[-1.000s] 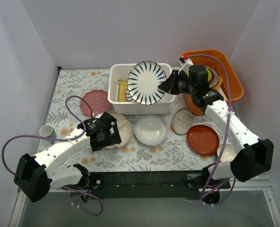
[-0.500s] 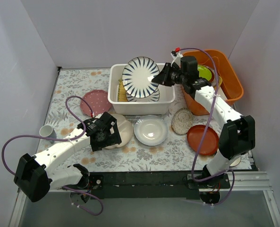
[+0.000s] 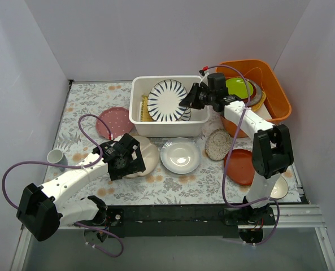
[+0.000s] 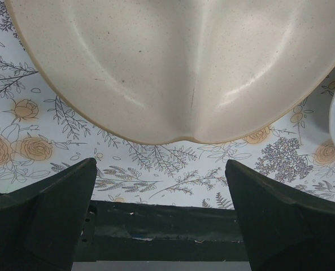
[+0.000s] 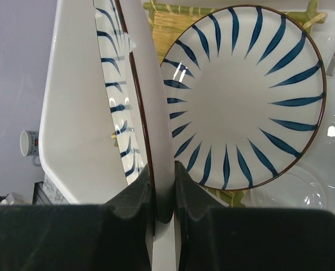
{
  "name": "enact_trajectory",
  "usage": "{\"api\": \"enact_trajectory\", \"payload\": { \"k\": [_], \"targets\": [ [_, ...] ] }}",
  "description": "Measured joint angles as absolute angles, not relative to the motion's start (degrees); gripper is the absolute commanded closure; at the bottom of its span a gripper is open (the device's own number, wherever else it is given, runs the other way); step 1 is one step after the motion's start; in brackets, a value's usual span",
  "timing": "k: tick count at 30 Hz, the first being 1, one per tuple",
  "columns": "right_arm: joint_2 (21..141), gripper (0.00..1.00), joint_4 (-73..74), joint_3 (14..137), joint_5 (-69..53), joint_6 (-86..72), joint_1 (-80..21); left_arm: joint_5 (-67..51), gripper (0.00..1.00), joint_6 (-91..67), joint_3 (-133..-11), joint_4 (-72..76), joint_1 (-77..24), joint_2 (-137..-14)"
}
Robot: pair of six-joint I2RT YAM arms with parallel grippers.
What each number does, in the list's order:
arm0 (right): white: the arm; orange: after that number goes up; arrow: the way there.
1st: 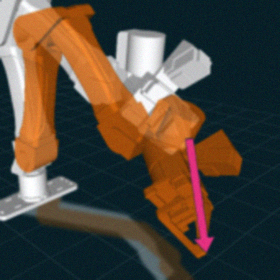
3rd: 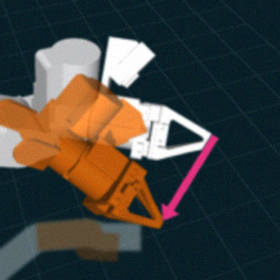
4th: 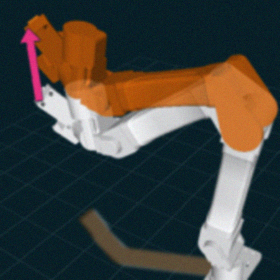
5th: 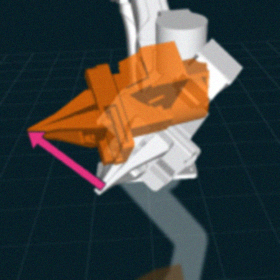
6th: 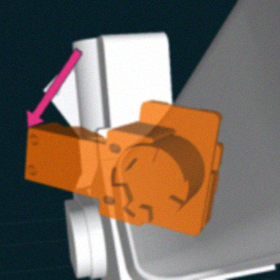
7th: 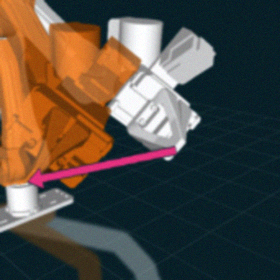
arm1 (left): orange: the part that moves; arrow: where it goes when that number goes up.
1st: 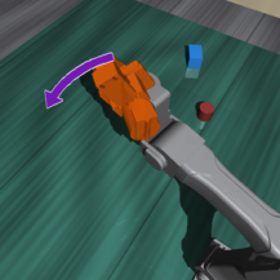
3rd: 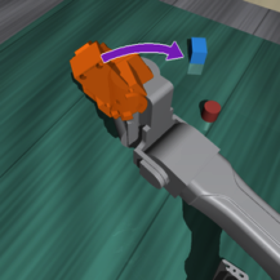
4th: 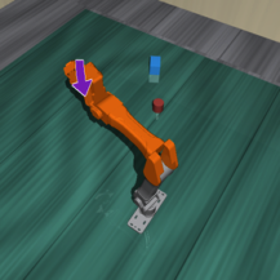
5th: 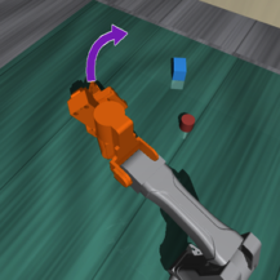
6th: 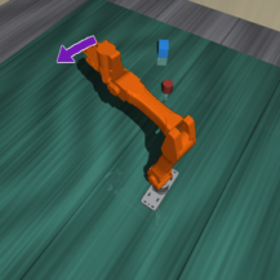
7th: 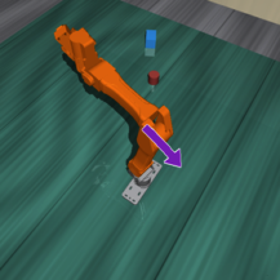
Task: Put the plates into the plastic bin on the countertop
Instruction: Place the plate in the plastic bin.
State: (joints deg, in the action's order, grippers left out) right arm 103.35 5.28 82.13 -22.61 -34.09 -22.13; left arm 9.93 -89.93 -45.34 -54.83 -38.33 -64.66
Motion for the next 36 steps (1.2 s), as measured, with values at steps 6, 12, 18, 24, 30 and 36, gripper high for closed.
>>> {"api": "enact_trajectory", "payload": {
  "k": [6,12,18,24,30,36],
  "targets": [
    [104.6,0.99,4.9,81.4,-22.0,-34.4,-22.1,9.8,0.02,-89.8,-45.3,-54.8,-38.3,-64.7],
    [107.1,0.99,3.0,80.7,-23.2,-35.2,-22.1,9.8,0.04,-89.7,-45.2,-54.8,-38.3,-64.7],
    [110.8,0.95,2.4,80.7,-24.6,-36.2,-22.1,9.6,0.04,-89.5,-44.7,-54.5,-38.3,-64.7],
    [111.0,0.75,2.4,80.7,-24.5,-36.4,-22.2,9.6,0.04,-89.3,-44.7,-54.3,-38.3,-64.7],
    [111.0,0.62,3.6,80.6,-23.8,-36.1,-22.2,9.6,0.04,-89.3,-44.7,-54.1,-38.3,-64.7],
    [111.0,0.58,4.7,80.4,-23.1,-35.7,-22.2,9.6,0.04,-89.3,-44.7,-54.0,-38.3,-64.7]
  ]
}}
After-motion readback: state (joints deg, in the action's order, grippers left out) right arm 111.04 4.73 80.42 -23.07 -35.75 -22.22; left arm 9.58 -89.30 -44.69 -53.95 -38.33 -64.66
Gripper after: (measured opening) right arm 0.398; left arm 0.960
